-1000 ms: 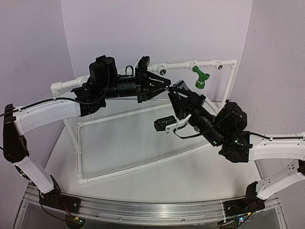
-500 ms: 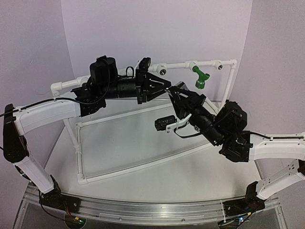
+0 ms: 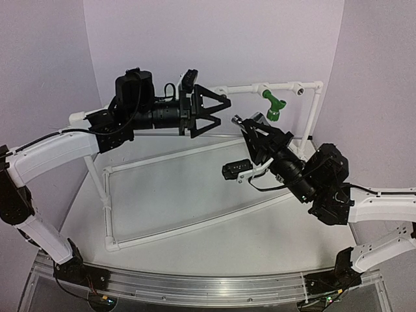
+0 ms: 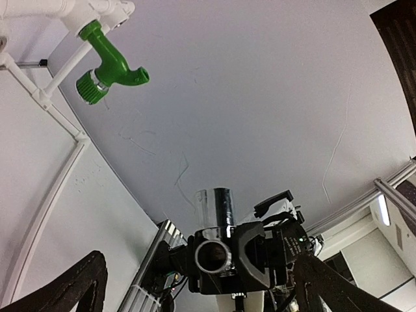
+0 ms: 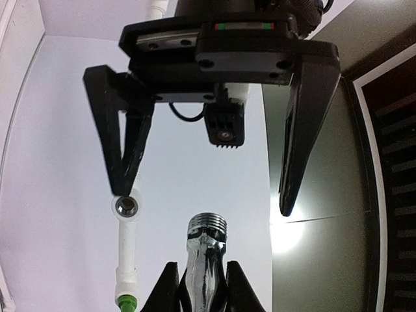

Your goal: Install the water faucets

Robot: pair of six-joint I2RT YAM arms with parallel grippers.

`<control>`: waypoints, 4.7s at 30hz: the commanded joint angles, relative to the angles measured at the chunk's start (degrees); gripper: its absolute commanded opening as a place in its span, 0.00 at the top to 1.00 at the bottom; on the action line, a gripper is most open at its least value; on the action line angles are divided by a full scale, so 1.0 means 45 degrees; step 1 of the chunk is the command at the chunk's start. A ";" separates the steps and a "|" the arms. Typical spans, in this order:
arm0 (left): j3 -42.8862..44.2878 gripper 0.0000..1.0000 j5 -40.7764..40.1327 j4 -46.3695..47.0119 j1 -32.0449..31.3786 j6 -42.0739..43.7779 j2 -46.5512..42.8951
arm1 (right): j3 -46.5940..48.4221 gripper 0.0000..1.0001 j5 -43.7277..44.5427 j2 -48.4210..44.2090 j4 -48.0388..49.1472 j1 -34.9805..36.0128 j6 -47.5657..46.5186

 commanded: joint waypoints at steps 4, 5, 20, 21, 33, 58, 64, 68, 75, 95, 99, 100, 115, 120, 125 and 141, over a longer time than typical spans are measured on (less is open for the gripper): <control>0.3064 0.00 -0.2289 -0.4234 -0.0055 0.4579 -0.0952 | -0.0473 1.00 0.1831 -0.0607 0.0761 -0.0070 0.1073; 0.3322 0.00 -0.2777 -0.4759 -0.0057 0.5264 -0.0938 | -0.0542 1.00 0.2008 -0.0601 0.0686 -0.0070 0.1263; 0.8350 0.00 -0.6902 -1.2635 0.1345 1.3482 0.1177 | 0.1629 1.00 0.4070 0.2183 0.0013 -0.0354 0.3410; 0.8422 0.00 -0.6221 -1.2498 0.1968 1.3275 0.1185 | 0.1805 1.00 0.4230 0.2457 0.0107 -0.0435 0.3570; 1.3538 0.00 -0.3642 -1.4510 0.4151 1.1395 0.3697 | 0.6215 1.00 0.4769 0.5455 0.0702 -0.1401 0.2779; 1.0585 0.09 0.0176 -1.5709 0.5157 1.1025 0.3304 | 0.5785 1.00 0.5157 0.4678 -0.2064 -0.1415 0.4370; 1.0392 0.22 0.0717 -1.5918 0.5140 1.0501 0.3537 | 0.5655 1.00 0.5138 0.4580 -0.2163 -0.1380 0.4349; 1.0194 0.34 0.1012 -1.5750 0.4984 1.0058 0.3513 | 0.5442 1.00 0.5169 0.4403 -0.2296 -0.1382 0.4407; 0.9991 0.46 0.0976 -1.5621 0.4787 0.9653 0.3415 | 0.5304 1.00 0.4956 0.4362 -0.2308 -0.1405 0.4515; 0.8838 0.42 0.0640 -1.4922 0.4786 0.9275 0.2983 | 0.5574 1.00 0.3933 0.5186 -0.1619 -0.2055 0.4660; 0.8760 0.41 0.0596 -1.4918 0.4782 0.9254 0.2988 | 0.5817 1.00 0.3807 0.5415 -0.1576 -0.2051 0.4722; 0.8768 0.41 0.0590 -1.4914 0.4786 0.9264 0.2988 | 0.5871 1.00 0.3777 0.5487 -0.1562 -0.2055 0.4724; 0.8662 0.42 0.0599 -1.4867 0.4786 0.9235 0.3029 | 0.6558 1.00 0.4039 0.5998 -0.1231 -0.2049 0.4106; 0.8705 0.42 0.0597 -1.4836 0.4786 0.9211 0.3060 | 0.6620 1.00 0.4150 0.5893 -0.1232 -0.2048 0.3843; 0.8723 0.42 0.0655 -1.4825 0.4786 0.9193 0.3110 | 0.6512 1.00 0.4203 0.5812 -0.1348 -0.2089 0.3539; 0.8629 0.43 0.0676 -1.4767 0.4786 0.9184 0.3027 | 0.6280 1.00 0.4651 0.5772 -0.1844 -0.2351 0.3248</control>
